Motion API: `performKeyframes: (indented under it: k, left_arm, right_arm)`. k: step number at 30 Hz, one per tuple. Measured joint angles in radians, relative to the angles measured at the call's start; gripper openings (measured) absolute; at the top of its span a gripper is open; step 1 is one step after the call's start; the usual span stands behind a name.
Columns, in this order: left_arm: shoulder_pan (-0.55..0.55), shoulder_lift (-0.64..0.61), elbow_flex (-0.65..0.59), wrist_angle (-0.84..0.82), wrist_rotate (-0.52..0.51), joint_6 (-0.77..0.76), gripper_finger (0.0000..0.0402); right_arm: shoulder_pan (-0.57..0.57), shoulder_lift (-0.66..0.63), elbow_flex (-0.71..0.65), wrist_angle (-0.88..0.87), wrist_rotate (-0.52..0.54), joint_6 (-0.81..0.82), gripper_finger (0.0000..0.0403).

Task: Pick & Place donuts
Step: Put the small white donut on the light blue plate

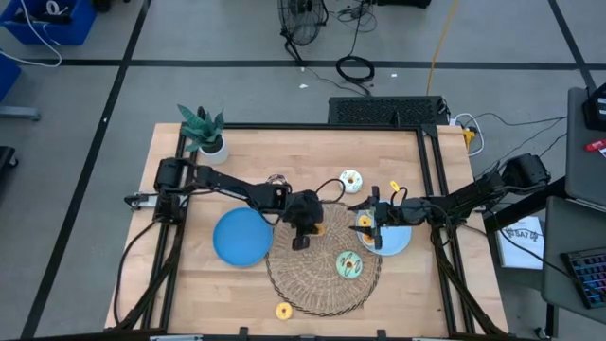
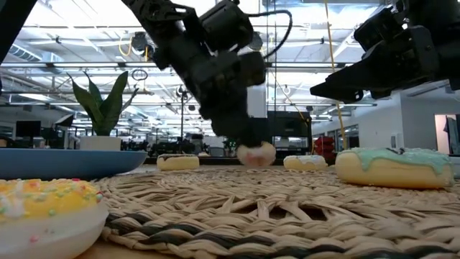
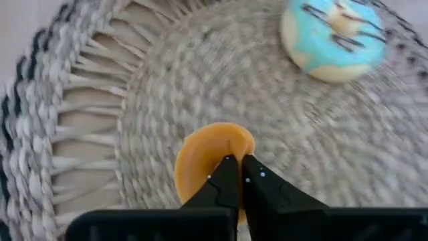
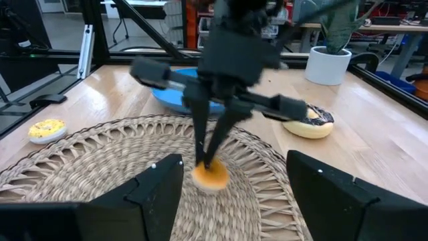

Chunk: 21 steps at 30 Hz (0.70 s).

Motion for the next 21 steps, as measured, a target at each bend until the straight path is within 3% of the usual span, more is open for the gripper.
performKeyframes:
  k: [4, 14, 21]
  left_arm:
    - [-0.006, -0.054, 0.000, -0.017, 0.041, -0.019, 0.0008]
    - [-0.021, -0.078, 0.002, -0.060, 0.370, -0.266, 0.0009]
    - [-0.056, -0.042, 0.000, -0.134, 0.390, -0.330, 0.0010]
  right_arm:
    - [-0.010, 0.000, 0.000, -0.007, 0.000, 0.002, 0.0251]
    - [-0.013, 0.000, -0.001, 0.003, -0.003, 0.002, 0.0251]
    - [-0.013, 0.000, -0.001, 0.031, -0.003, 0.002, 0.0251]
